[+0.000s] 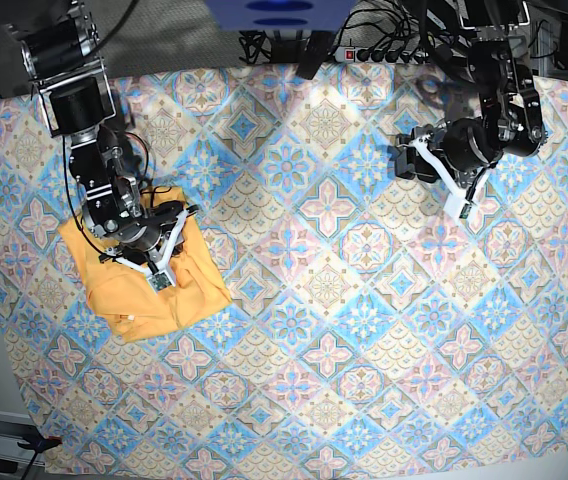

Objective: Fold the T-shirt properly
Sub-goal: 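Smooth and press the folded shirt flat with the right gripper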

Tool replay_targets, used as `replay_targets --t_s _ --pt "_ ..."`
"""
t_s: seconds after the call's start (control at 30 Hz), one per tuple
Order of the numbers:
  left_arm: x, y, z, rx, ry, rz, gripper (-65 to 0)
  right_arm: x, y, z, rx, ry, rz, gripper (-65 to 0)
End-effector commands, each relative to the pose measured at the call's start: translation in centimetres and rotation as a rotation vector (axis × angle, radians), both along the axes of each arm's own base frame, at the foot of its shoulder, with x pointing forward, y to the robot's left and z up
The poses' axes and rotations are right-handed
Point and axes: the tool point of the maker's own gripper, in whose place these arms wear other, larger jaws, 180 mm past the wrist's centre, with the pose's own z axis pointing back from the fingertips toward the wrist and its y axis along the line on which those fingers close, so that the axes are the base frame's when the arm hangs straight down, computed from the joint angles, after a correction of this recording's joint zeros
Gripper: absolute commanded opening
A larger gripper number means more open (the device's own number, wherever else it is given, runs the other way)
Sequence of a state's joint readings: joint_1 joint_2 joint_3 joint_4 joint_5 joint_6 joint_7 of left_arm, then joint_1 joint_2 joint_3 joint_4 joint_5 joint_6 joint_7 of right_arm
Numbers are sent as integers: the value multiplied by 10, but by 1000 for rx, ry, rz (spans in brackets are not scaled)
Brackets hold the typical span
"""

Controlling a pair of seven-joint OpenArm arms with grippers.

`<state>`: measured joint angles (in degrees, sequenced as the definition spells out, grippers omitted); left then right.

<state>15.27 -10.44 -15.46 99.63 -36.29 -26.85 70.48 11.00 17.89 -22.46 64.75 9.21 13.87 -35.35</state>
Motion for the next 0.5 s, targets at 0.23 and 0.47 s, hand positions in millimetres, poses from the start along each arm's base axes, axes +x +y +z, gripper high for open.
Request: replay_targets --t_s 0.23,0.47 --pt "8 0 8 -9 -39 -1 -398 12 4 15 9 -26 49 -648" --pt "7 0 8 -9 -37 -1 -398 13 25 46 22 -98 110 -648"
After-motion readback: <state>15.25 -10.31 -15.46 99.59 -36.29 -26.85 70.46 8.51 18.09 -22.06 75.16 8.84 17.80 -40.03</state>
